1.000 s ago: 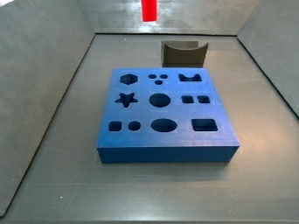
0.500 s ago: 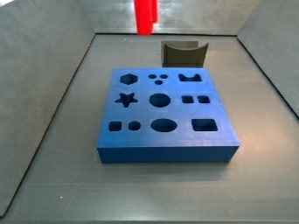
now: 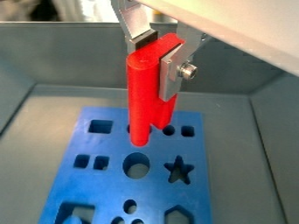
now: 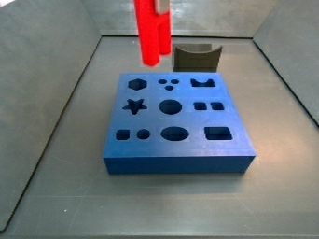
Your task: Insert the square-circle object.
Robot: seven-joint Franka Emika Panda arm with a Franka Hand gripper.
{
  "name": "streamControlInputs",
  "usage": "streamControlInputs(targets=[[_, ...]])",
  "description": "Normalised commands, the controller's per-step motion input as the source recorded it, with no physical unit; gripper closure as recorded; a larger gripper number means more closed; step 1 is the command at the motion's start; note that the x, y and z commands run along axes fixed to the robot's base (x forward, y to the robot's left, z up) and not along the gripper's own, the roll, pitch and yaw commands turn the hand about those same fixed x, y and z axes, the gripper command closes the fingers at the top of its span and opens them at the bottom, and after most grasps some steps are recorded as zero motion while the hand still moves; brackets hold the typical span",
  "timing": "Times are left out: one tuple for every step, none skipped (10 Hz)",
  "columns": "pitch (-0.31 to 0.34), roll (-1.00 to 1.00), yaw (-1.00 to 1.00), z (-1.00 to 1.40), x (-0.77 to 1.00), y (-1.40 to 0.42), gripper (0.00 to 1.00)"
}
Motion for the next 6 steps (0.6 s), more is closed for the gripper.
streamControlInputs(targets=[[-0.001, -0.02, -1.0, -0.4, 0.0, 0.0, 1.0], [-0.003, 0.0, -1.0, -0.41, 0.0, 0.0, 1.0], [0.0, 0.0, -1.0, -0.4, 0.0, 0.0, 1.0], [0.0, 0.0, -1.0, -0.39, 0.0, 0.0, 1.0], [0.0, 0.0, -1.0, -0.37, 0.0, 0.0, 1.0], [0.0, 0.06, -1.0, -0.12, 0.0, -0.06, 1.0]])
